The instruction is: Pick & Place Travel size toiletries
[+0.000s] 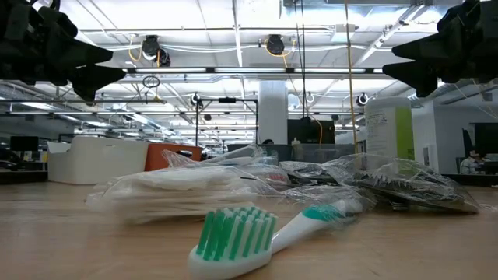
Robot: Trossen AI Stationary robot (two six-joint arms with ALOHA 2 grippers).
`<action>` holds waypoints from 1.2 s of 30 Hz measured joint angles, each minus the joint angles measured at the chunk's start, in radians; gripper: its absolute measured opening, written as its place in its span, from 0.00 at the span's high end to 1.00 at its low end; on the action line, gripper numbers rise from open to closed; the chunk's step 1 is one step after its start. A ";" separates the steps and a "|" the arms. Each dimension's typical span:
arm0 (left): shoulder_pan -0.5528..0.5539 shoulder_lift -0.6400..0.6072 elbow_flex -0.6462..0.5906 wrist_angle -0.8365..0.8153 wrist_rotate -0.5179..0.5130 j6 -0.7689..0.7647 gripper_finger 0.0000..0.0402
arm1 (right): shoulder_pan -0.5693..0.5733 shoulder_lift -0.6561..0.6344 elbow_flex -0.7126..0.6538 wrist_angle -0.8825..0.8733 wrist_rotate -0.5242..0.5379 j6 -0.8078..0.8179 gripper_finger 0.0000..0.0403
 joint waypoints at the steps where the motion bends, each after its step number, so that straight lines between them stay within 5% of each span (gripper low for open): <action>1: 0.000 0.000 0.000 0.000 0.000 0.000 0.36 | 0.000 0.000 0.000 0.009 0.000 0.002 0.36; 9: 0.000 0.000 0.000 0.000 0.000 0.000 0.36 | 0.001 0.000 0.000 0.103 -0.023 0.412 0.36; 26: 0.000 0.000 0.000 0.000 0.000 0.000 0.36 | -0.001 0.011 -0.001 0.120 0.233 0.180 0.36; 31: 0.000 0.000 0.000 0.000 0.000 0.000 0.36 | -0.001 0.038 -0.001 0.122 0.224 0.367 0.36; 36: 0.000 0.000 0.000 0.000 0.000 0.000 0.36 | 0.004 0.119 0.000 0.144 0.033 0.457 0.36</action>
